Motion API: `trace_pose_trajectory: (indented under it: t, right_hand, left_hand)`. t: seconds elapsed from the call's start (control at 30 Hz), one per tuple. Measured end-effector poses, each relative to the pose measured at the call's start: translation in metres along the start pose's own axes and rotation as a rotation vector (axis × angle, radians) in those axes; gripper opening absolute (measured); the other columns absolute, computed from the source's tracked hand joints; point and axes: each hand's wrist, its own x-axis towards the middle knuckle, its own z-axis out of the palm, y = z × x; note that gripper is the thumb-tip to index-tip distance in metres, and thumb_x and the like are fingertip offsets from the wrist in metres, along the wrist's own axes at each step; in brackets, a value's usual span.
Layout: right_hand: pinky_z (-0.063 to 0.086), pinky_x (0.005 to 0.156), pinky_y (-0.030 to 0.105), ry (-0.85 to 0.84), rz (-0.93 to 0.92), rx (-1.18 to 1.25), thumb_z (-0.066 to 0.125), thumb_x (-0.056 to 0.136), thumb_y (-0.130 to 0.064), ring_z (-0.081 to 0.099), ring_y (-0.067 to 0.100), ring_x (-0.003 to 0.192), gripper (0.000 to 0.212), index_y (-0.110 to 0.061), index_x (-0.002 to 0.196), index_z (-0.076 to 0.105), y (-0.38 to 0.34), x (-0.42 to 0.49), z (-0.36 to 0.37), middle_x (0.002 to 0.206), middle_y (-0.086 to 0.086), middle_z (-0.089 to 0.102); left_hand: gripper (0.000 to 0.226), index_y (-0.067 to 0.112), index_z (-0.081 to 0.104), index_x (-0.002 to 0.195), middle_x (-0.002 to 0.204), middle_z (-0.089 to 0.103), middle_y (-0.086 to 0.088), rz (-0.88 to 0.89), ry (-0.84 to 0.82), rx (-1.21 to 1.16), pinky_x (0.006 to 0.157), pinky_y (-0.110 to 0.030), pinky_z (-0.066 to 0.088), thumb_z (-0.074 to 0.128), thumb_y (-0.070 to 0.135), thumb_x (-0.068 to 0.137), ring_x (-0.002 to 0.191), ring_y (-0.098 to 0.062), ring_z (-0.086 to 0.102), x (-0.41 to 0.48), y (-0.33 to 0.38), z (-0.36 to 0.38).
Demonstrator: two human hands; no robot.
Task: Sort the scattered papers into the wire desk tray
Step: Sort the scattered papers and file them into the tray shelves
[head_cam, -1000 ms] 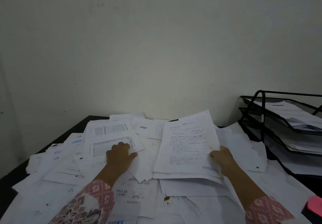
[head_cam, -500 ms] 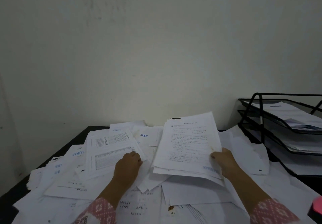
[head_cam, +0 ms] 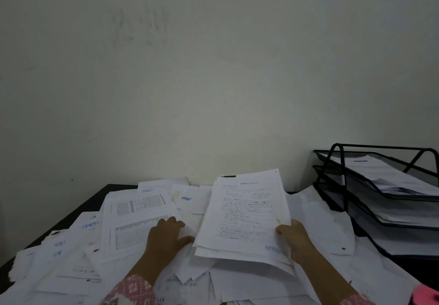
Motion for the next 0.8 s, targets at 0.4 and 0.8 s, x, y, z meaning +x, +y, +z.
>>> trace_pose_trajectory:
  t: [0.4,0.8]
  right_hand:
    - [0.041,0.085,0.035,0.039,-0.026,0.004,0.047,0.089,0.008,0.048,0.027,0.096,0.038,0.009,0.128,0.047,-0.002,0.004,-0.023,0.120,0.021,0.056]
    - [0.039,0.085,0.033,-0.009,0.002,-0.037,0.048,0.090,0.005,0.045,0.026,0.096,0.038,0.006,0.127,0.046,0.002,0.000,-0.003,0.123,0.020,0.054]
  left_hand:
    - [0.026,0.013,0.055,0.109,0.113,0.055,0.000,-0.086,-0.029,0.097,0.074,-0.021,0.041,0.035,0.028,0.100,0.102,-0.013,0.053,0.003,0.033,-0.001]
    - [0.013,0.013,0.061,0.090,0.091,0.062,-0.004,-0.332,0.195,-0.484,0.071,-0.028,0.045,0.055,0.025,0.092,0.090,-0.024,0.059,-0.007,0.007,-0.037]
